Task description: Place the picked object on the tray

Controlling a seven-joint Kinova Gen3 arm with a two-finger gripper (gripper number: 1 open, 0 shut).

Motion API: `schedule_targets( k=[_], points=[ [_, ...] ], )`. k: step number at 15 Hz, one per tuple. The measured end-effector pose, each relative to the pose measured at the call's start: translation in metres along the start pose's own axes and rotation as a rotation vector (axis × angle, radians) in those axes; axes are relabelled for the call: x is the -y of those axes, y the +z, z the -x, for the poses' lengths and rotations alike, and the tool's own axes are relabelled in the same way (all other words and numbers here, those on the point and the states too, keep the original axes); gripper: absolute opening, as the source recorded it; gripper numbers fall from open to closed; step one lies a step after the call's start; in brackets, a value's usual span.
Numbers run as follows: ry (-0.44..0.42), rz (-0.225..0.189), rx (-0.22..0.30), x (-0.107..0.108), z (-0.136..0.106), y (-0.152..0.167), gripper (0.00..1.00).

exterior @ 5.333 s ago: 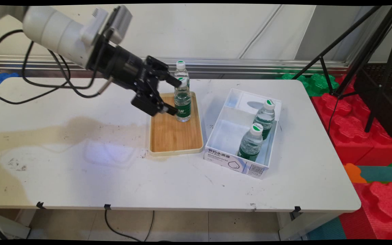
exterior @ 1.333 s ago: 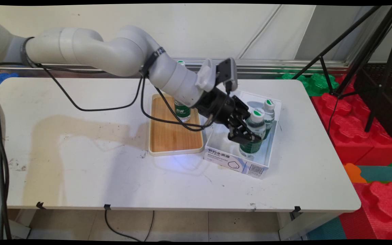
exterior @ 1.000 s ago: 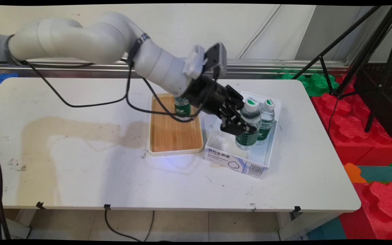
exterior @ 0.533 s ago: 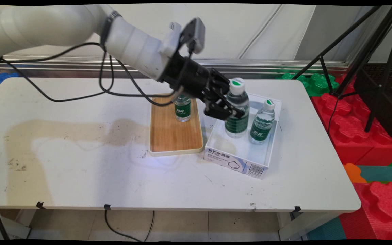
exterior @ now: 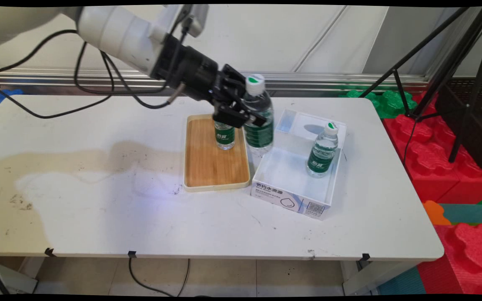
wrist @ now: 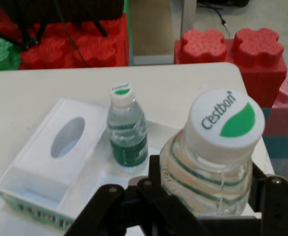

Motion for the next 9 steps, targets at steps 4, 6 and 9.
schedule_targets(
  k=[4,6,9],
  points=[
    [-0.011,-0.019,0.039,0.008,0.02,-0.022,0.0],
    [-0.018,-0.027,0.055,0.011,0.029,-0.025,0.0],
    [-0.032,-0.043,0.085,0.02,0.05,-0.025,0.0]
  ],
)
